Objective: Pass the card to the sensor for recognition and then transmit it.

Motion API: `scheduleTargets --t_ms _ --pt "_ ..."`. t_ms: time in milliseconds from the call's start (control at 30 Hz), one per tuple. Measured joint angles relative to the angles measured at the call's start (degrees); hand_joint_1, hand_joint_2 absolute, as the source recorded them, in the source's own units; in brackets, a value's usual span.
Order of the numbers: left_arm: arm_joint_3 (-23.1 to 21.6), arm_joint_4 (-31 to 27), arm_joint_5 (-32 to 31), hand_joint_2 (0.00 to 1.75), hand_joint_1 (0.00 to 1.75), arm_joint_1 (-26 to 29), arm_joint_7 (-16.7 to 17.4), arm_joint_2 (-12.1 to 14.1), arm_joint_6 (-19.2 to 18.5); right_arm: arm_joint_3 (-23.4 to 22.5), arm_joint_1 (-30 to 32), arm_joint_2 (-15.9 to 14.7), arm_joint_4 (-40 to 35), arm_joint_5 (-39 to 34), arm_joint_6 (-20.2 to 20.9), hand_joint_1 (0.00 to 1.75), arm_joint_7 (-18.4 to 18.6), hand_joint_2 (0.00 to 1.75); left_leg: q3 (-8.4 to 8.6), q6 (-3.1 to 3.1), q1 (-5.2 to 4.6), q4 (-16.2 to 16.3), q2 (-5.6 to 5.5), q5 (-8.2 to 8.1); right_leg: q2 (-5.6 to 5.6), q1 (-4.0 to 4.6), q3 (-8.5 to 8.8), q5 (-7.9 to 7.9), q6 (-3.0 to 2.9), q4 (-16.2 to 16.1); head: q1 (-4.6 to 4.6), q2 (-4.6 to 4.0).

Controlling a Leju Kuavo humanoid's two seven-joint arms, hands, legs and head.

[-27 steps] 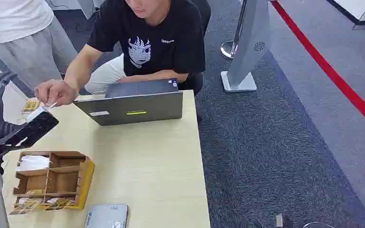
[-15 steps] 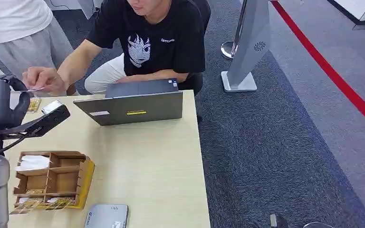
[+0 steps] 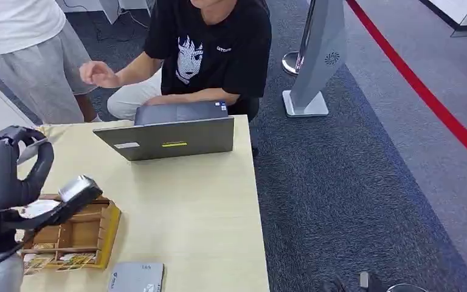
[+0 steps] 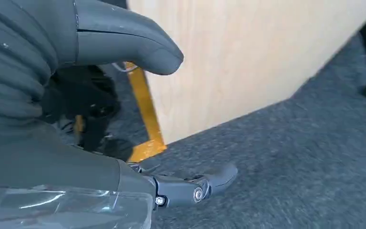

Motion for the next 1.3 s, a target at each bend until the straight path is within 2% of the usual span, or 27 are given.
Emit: scheduleTargets --t_ms 167,267,333,433,633,833,967,1133,1300 --pt "-1.0 -4.78 0.24 1.75 1.75 4.65 -0.54 -0.79 0.65 1.2 0.49 0.09 -1.46 -0.68 -0.26 0.0 0.07 1.75 -0.03 -0.03 0.03 -0.01 -0.02 0.04 -0.05 0.02 -0.03 0.02 -0.02 0.01 0.0 0.0" --pt "-1.77 -6.73 1.73 1.75 1.75 7.52 -3.55 -0.87 1.44 1.53 0.62 0.09 -1.98 -0.81 -0.94 0.0 0.07 1.75 0.01 -0.06 0.03 -0.02 0.01 0.06 -0.01 0.02 0.0 0.04 -0.03 0.03 -0.09 0.0" --pt "-3.71 -8.45 1.4 1.75 1.75 11.46 -6.2 -0.74 2.96 1.62 1.18 0.15 -2.6 -0.74 -1.29 0.0 -0.07 1.75 -0.02 -0.06 0.03 -0.02 0.01 0.06 0.0 0.02 -0.01 0.03 -0.03 0.03 -0.07 0.0" --pt "-7.59 -9.15 0.72 1.75 1.75 16.52 -6.82 0.59 5.99 1.64 1.59 0.33 -3.32 -0.35 -1.42 0.0 -0.48 1.75 -0.06 -0.02 0.01 -0.02 0.0 0.03 0.0 0.01 -0.04 0.02 -0.01 0.01 -0.04 0.0" --pt "-13.18 -5.82 2.36 1.75 1.75 21.77 -2.88 5.03 6.01 1.51 1.59 0.42 -3.82 1.93 -1.0 0.0 -0.63 1.75 -0.05 -0.03 0.02 -0.02 0.0 0.03 -0.03 0.01 -0.05 0.02 -0.02 0.01 -0.04 0.0" --pt "-18.0 0.92 7.14 1.75 1.75 25.14 3.8 10.28 7.93 1.03 1.58 0.42 -3.78 3.61 0.74 0.0 -0.94 1.75 -0.05 -0.06 0.04 -0.03 0.0 0.06 -0.02 0.02 -0.04 0.03 -0.03 0.03 -0.02 0.0" --pt "-19.69 4.55 9.9 1.75 1.75 26.83 8.22 12.54 8.39 0.9 1.58 0.42 -3.78 4.46 0.96 0.0 -1.01 1.75 -0.08 -0.06 0.03 -0.03 -0.01 0.06 -0.03 0.02 -0.03 0.02 -0.02 0.02 -0.02 0.0" --pt "-20.04 8.0 10.95 1.75 1.75 28.02 10.05 13.73 8.59 0.89 1.57 0.44 -3.8 5.2 1.23 0.0 -0.98 1.75 -0.12 -0.06 0.03 -0.03 -0.04 0.05 -0.08 0.02 -0.04 0.02 -0.02 0.02 -0.02 0.0" --pt "-20.11 10.74 11.47 1.75 1.75 28.45 10.49 13.9 8.67 0.89 1.55 0.44 -3.8 5.84 1.84 0.0 -0.87 1.75 -0.12 -0.05 0.03 -0.03 -0.04 0.06 -0.1 0.02 -0.04 0.02 -0.02 0.02 -0.04 0.0"
